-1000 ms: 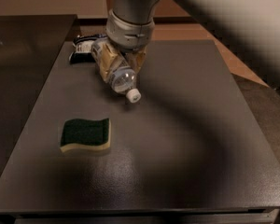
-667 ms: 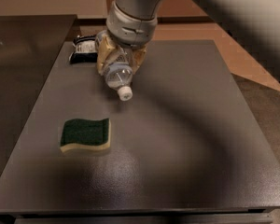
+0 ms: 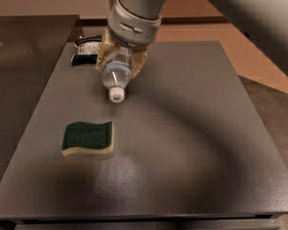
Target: Place blue plastic bottle upright
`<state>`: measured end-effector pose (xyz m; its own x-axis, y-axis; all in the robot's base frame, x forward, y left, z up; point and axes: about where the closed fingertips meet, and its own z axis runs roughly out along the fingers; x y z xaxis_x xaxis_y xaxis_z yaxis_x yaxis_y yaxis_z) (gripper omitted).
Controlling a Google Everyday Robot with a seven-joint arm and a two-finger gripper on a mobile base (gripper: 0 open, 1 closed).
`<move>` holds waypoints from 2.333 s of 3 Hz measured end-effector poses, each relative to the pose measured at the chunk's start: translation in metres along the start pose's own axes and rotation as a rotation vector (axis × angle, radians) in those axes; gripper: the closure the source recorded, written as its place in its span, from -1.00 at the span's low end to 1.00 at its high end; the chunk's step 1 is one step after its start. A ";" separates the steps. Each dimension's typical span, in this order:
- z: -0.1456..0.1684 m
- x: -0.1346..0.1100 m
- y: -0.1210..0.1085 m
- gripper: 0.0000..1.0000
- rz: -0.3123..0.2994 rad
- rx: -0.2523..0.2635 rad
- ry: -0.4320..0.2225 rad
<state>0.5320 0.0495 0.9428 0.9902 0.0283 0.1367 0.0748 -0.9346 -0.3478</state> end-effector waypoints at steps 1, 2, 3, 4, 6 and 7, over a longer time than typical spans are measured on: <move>0.000 0.000 0.000 1.00 0.000 0.000 0.000; -0.002 0.005 0.007 1.00 0.085 0.073 -0.033; -0.013 0.016 0.030 1.00 0.276 0.227 -0.078; -0.030 0.024 0.053 1.00 0.464 0.382 -0.129; -0.081 0.051 0.078 1.00 0.698 0.552 -0.119; -0.099 0.064 0.081 1.00 0.775 0.609 -0.113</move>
Offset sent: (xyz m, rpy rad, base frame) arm 0.0176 -0.0244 0.0020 0.2330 0.1948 -0.1729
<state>0.5900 -0.0598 1.0155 0.7941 -0.4507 -0.4078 -0.5816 -0.3684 -0.7253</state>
